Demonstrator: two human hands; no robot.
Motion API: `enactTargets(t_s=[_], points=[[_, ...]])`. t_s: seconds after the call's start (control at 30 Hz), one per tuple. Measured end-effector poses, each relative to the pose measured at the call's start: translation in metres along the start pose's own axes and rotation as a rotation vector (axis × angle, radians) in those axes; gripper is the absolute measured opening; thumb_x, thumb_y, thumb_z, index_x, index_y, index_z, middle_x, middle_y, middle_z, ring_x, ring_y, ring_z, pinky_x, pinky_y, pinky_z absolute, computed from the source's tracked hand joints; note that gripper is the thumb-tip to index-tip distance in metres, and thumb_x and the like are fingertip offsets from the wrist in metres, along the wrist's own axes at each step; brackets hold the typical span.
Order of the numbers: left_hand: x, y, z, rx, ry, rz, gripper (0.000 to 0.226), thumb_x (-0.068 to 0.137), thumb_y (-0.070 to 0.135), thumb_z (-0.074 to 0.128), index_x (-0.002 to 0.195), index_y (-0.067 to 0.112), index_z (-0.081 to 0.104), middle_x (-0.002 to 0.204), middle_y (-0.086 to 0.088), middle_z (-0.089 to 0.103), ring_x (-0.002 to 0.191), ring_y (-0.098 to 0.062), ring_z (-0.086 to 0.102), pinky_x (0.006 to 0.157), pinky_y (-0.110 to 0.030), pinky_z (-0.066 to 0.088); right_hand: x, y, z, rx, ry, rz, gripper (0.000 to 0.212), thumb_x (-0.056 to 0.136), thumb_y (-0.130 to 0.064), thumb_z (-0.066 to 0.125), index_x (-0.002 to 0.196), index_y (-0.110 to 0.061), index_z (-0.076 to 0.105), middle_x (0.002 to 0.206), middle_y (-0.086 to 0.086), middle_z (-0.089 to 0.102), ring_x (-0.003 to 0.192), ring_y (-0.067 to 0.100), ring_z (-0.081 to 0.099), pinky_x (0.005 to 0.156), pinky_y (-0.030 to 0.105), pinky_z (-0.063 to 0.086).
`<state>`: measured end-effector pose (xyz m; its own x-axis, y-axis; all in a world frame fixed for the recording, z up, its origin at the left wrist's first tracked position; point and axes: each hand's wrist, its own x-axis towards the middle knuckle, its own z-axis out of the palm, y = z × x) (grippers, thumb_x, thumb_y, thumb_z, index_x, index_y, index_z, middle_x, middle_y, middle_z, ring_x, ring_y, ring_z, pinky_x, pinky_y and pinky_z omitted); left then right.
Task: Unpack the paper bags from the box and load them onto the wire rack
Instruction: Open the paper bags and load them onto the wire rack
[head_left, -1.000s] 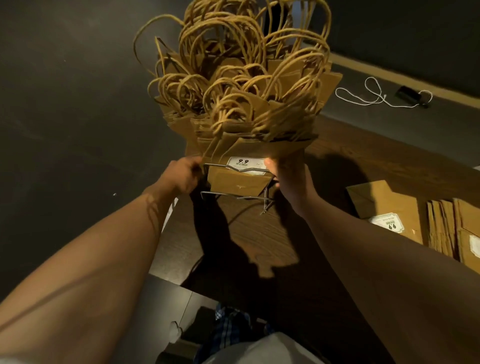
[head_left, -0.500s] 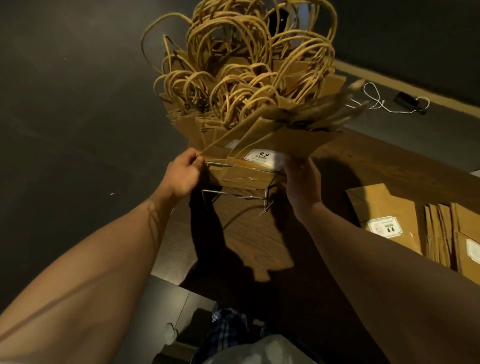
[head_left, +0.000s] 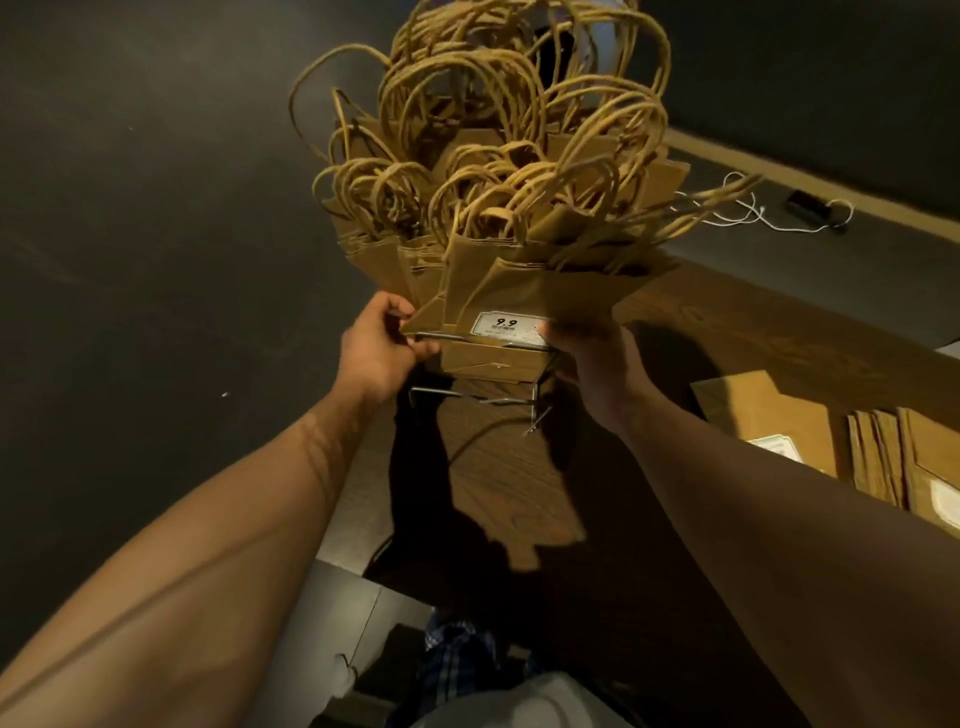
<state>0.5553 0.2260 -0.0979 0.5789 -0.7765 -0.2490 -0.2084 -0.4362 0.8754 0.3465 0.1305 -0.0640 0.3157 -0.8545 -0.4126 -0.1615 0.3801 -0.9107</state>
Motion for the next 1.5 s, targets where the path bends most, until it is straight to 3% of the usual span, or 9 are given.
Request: enactTargets(t_s=[0.17,0.37,0.5,0.63,0.77,0.9,1.1,1.33,1.5], points=[[0.000,-0.003,0.016,0.078,0.070,-0.055,0.040,0.079,0.015,0.083,0.101,0.021,0.050,0.084,0.007,0.064,0.079,-0.005,0.059,0.065,-0.001,0.037,-0.005,0.001,-0.008,0.135,-0.052,0.035,0.033,0.087,-0.007,0.067,0.117,-0.016,0.060,0.115,0.004,0.070,0.107,0.020,0.066,0.091,0.036,0.050],[0.010,0.007,0.018,0.237,-0.009,-0.154,0.053,0.076,0.027,0.085,0.122,0.018,0.059,0.119,-0.005,0.068,0.114,-0.025,0.062,0.102,-0.039,0.049,-0.007,-0.005,-0.019,0.197,-0.109,0.074,0.042,0.087,-0.003,0.065,0.126,-0.015,0.055,0.119,0.005,0.069,0.111,0.023,0.065,0.100,0.038,0.049],[0.007,0.002,0.022,0.249,-0.005,-0.156,0.056,0.074,0.036,0.085,0.121,0.021,0.057,0.119,-0.005,0.067,0.113,-0.028,0.063,0.102,-0.047,0.050,-0.012,-0.008,-0.019,0.259,-0.122,0.090,0.042,0.088,0.002,0.060,0.128,-0.009,0.052,0.129,0.012,0.062,0.117,0.025,0.061,0.093,0.034,0.051],[0.006,0.004,0.026,0.391,0.021,-0.175,0.054,0.082,0.042,0.078,0.126,0.021,0.055,0.124,-0.010,0.061,0.118,-0.035,0.056,0.101,-0.049,0.047,-0.011,-0.009,-0.023,0.254,-0.129,0.114,0.039,0.088,-0.001,0.061,0.126,-0.011,0.055,0.127,0.008,0.064,0.119,0.024,0.058,0.107,0.043,0.042],[0.003,0.008,0.027,0.509,0.034,-0.157,0.050,0.087,0.043,0.073,0.127,0.020,0.053,0.124,-0.013,0.060,0.118,-0.037,0.055,0.098,-0.049,0.045,-0.011,-0.009,-0.025,0.216,-0.134,0.119,0.037,0.088,-0.005,0.062,0.123,-0.017,0.059,0.122,0.004,0.068,0.114,0.022,0.060,0.096,0.040,0.045],[0.003,0.001,0.025,0.276,0.017,-0.142,0.044,0.084,0.033,0.078,0.121,0.019,0.059,0.115,-0.005,0.067,0.113,-0.026,0.061,0.099,-0.040,0.049,-0.013,-0.005,-0.023,0.252,-0.096,0.089,0.024,0.089,-0.006,0.061,0.108,-0.020,0.066,0.109,0.003,0.072,0.101,0.022,0.064,0.086,0.039,0.043],[-0.015,0.002,0.004,-0.059,0.076,0.030,0.026,0.085,0.007,0.069,0.102,0.019,0.055,0.077,0.007,0.058,0.065,0.005,0.056,0.069,-0.012,0.044,-0.012,-0.009,-0.017,0.266,-0.038,0.050,0.023,0.090,-0.005,0.060,0.108,-0.019,0.065,0.111,0.006,0.071,0.091,0.016,0.067,0.071,0.027,0.050],[-0.011,0.016,-0.010,-0.037,0.029,0.230,0.009,0.093,0.017,0.067,0.088,0.024,0.069,0.079,0.009,0.067,0.078,-0.005,0.065,0.077,-0.022,0.057,-0.016,-0.009,-0.012,0.177,0.040,0.003,0.013,0.094,-0.009,0.058,0.096,-0.021,0.064,0.092,0.001,0.067,0.074,0.009,0.061,0.057,0.015,0.048],[-0.010,0.020,-0.005,-0.224,-0.014,0.210,0.024,0.098,0.014,0.060,0.081,0.032,0.061,0.079,0.004,0.062,0.075,-0.013,0.059,0.073,-0.032,0.054,-0.015,-0.010,-0.009,0.144,0.100,-0.067,0.016,0.093,-0.004,0.056,0.105,-0.014,0.061,0.092,0.003,0.066,0.072,0.009,0.062,0.051,0.016,0.047]])
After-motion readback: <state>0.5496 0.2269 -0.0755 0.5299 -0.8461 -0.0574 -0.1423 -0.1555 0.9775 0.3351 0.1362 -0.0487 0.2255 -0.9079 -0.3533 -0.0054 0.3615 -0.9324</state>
